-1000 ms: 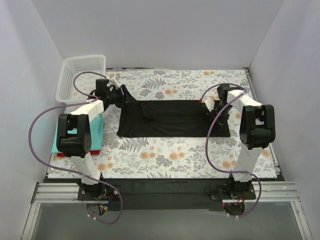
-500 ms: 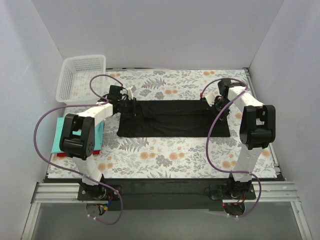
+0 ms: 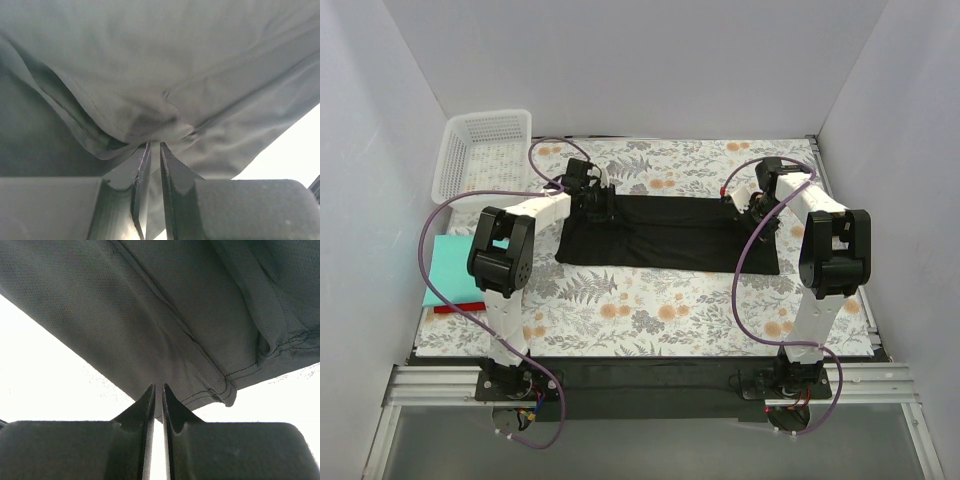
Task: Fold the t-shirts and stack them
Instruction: Fold the tshirt
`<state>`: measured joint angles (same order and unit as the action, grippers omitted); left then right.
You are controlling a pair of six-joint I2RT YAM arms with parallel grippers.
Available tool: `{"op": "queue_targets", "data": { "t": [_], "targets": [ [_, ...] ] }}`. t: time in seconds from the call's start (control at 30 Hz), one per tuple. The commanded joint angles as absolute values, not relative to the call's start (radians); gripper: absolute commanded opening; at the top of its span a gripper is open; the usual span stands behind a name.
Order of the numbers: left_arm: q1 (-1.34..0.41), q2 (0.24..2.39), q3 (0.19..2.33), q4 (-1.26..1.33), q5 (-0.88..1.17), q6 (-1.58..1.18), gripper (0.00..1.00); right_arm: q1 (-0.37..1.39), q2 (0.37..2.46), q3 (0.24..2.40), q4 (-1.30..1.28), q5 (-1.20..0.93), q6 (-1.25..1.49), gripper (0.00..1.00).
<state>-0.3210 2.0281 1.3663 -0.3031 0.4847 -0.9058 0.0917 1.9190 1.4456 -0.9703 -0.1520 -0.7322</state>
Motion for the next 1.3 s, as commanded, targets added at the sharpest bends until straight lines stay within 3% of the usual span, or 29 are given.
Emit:
{"op": "queue_targets", "data": {
  "t": [0.0, 0.1, 0.3, 0.57, 0.77, 1.27],
  "targets": [
    [-0.319, 2.016, 1.427, -0.267, 0.502, -0.911, 0.12, 0.089, 1.919, 1.483, -0.994, -0.161, -0.736, 0.15],
    [-0.319, 1.991, 1.414, -0.290, 0.502, -0.864, 0.14, 0.091, 1.934, 1.526, -0.996, -0.170, -0.730, 0.15],
    [-0.318, 1.942, 1.378, -0.268, 0.437, -0.824, 0.28, 0.091, 1.994, 1.635, -0.996, -0.170, -0.712, 0.14],
    [-0.316, 1.812, 1.275, -0.408, 0.332, -0.795, 0.31, 0.104, 2.200, 1.955, -0.999, -0.152, -0.684, 0.17],
    [-0.314, 1.772, 1.198, -0.391, 0.307, -0.773, 0.35, 0.118, 2.290, 1.973, -0.996, -0.126, -0.684, 0.16],
    [-0.328, 2.200, 1.637, -0.350, 0.379, -0.871, 0.34, 0.120, 2.257, 1.781, -0.948, -0.057, -0.718, 0.13]
  ]
}}
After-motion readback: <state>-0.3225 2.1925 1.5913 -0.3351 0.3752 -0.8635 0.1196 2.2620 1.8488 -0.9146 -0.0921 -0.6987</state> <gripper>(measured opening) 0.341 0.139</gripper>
